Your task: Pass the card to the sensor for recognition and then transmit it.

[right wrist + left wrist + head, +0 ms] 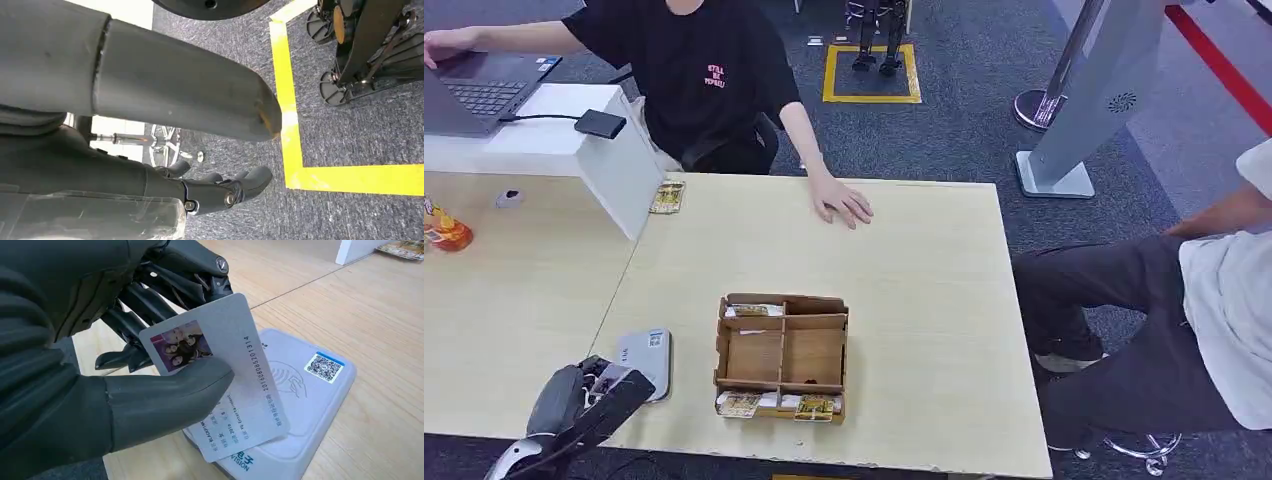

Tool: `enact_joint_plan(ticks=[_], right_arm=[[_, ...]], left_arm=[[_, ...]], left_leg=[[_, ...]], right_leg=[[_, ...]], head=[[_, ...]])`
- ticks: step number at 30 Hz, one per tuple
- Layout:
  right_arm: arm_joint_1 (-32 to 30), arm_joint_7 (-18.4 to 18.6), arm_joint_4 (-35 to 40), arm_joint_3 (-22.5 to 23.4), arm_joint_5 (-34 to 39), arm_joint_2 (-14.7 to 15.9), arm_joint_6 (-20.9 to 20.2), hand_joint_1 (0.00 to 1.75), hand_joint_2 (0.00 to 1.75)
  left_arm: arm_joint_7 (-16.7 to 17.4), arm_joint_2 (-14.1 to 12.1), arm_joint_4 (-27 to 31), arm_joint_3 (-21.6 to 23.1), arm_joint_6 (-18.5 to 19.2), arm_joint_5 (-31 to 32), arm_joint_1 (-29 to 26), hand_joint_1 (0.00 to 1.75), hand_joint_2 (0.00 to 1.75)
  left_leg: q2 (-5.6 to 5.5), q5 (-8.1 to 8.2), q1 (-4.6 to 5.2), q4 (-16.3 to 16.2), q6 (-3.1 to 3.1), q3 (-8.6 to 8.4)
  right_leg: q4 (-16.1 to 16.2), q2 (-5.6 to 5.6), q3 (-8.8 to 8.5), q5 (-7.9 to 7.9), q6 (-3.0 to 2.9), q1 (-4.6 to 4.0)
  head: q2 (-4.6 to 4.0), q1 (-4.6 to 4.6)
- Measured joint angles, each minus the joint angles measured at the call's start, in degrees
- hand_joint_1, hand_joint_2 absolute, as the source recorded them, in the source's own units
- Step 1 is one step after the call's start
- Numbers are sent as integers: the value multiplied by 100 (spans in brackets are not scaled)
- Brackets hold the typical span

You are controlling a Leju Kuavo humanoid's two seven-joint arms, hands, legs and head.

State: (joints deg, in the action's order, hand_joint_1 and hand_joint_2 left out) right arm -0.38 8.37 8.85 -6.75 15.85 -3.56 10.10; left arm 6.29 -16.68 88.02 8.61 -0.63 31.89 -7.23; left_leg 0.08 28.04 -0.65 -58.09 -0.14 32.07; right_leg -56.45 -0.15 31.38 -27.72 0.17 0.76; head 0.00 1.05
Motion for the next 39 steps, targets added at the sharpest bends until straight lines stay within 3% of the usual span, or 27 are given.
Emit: enact_joint_plan(ticks=[11,22,30,39], right_arm=[[1,0,0,2,4,0,-2,0,0],[3,0,0,2,4,0,-28,0,0],[16,9,2,0,-61,0,-48,0,0],[38,46,2,-4,-122,0,-66,0,0]], left_arm=[[0,26,33,4,0,-18,9,175,175],[-256,149,39,136,151,-321,216,175,175],[-313,206,46,324,219,-417,661,175,175],[-138,398,-269,625,28,-61,1080,175,175]], left_leg=[[0,0,0,0,0,-1],[1,0,0,-1,0,-1],[0,0,0,-2,0,0],[0,0,1,-2,0,1]], right_leg=[[0,0,1,0,0,0],[0,-1,3,0,0,0],[0,1,3,1,0,0],[1,1,3,1,0,0]], head=[[0,0],[0,0],[0,2],[0,0]])
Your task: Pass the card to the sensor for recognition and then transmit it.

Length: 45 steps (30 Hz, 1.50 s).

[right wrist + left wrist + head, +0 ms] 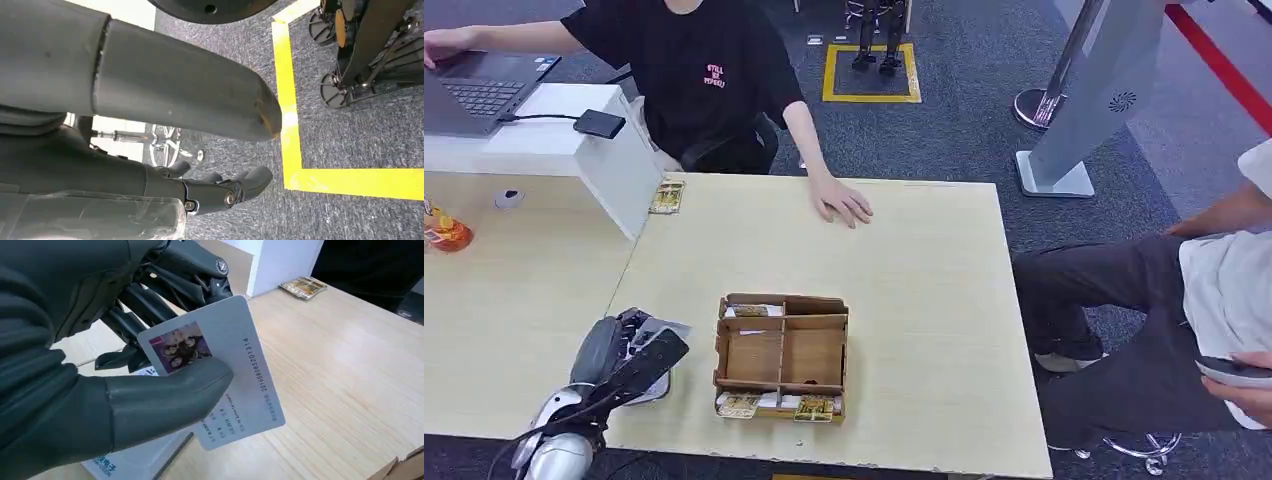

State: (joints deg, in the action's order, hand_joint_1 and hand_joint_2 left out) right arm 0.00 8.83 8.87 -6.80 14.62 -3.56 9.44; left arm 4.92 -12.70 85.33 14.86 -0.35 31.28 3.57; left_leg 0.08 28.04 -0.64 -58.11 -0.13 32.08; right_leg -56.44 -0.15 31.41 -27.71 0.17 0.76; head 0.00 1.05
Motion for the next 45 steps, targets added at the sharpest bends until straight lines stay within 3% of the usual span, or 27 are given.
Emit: enact_joint_plan(ticks=[20,32,41,45], right_arm=[[-1,13,0,-4,2,2,61,0,0],[-1,13,-2,-4,2,2,70,0,0],[-3,42,-2,-4,22,2,70,0,0],[-3,42,-2,-4,39,2,72,0,0]], left_arm=[[225,129,-566,-113,-566,450,180,175,175],[225,140,-627,-249,-599,465,189,175,175],[232,61,-741,-286,-323,518,202,175,175],[321,22,-750,-301,-430,755,201,175,175]], left_leg=[[0,0,0,1,0,3],[0,0,0,1,0,3],[0,0,0,1,0,3],[0,0,-1,1,0,3]], right_leg=[[0,-1,0,0,0,0],[0,-1,1,0,0,0],[0,-1,1,0,0,0],[0,-1,1,0,0,0]], head=[[0,0],[0,0],[0,2],[0,0]])
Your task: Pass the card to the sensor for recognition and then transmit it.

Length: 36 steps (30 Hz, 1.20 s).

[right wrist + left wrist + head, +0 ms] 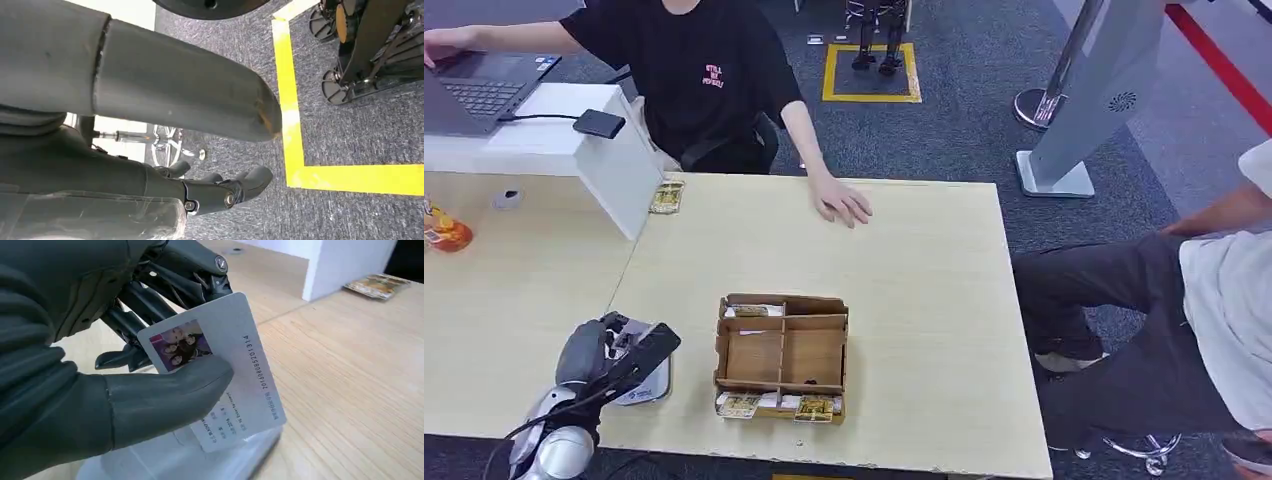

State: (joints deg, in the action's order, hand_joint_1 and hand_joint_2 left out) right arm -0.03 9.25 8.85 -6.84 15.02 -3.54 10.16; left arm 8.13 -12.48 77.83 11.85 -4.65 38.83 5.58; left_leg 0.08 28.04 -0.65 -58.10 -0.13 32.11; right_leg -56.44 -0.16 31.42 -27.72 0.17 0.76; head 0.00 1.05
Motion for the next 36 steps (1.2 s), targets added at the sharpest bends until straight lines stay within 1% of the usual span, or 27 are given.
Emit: enact_joint_plan(ticks=[3,14,21,25,28,32,36], right_arm=[[0,0,0,0,7,0,7,0,0],[0,0,0,0,9,0,7,0,0],[-1,0,0,0,17,0,50,0,0],[-1,0,0,0,26,0,50,0,0],[-1,0,0,0,33,0,48,0,0],[-2,-11,0,0,33,0,48,0,0],[-1,-13,0,0,33,2,48,0,0]], left_arm=[[44,-2,-7,-50,-88,132,0,175,175],[57,-4,-7,-79,-108,147,-1,175,175],[57,-15,-7,-223,-169,160,-10,175,175],[44,-39,-7,-260,-143,204,-13,175,175],[40,-50,-7,-265,-56,278,-10,175,175],[131,-118,-28,-265,8,545,-9,175,175],[134,-140,-42,-265,52,637,-9,175,175]], left_leg=[[-1,0,0,0,0,1],[-1,0,0,0,0,1],[-1,0,0,0,0,1],[-1,0,0,0,0,1],[-1,0,0,0,0,1],[0,0,0,0,0,1],[-1,0,0,0,0,0]], right_leg=[[0,1,0,0,0,0],[0,0,0,0,0,0],[0,0,0,0,0,0],[0,1,0,0,0,0],[0,0,0,0,0,0],[0,0,0,0,0,0],[0,0,0,0,0,0]], head=[[0,0],[0,0],[0,0],[0,0],[0,0],[0,0],[0,0]])
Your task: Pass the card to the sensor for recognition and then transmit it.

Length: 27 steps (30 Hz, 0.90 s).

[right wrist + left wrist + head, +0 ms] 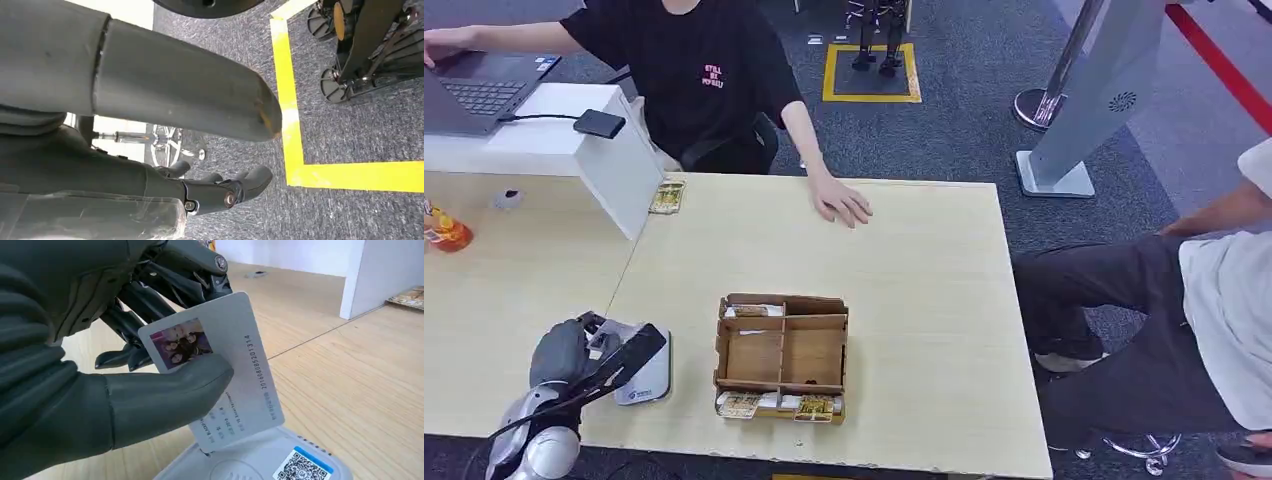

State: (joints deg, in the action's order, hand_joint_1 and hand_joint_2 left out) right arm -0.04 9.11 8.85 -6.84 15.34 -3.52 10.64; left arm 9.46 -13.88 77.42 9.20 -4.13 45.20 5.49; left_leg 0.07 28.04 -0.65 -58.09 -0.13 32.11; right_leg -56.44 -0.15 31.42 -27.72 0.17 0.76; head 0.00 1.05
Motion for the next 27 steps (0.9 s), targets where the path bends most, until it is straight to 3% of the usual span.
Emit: enact_joint_plan(ticks=[27], right_arm=[[-1,2,0,0,39,15,-42,0,0]], left_arm=[[74,-166,-94,0,255,247,-10,175,175]], left_leg=[[-1,0,0,1,0,-4]], right_leg=[[0,1,-5,0,0,0]], head=[[0,0]])
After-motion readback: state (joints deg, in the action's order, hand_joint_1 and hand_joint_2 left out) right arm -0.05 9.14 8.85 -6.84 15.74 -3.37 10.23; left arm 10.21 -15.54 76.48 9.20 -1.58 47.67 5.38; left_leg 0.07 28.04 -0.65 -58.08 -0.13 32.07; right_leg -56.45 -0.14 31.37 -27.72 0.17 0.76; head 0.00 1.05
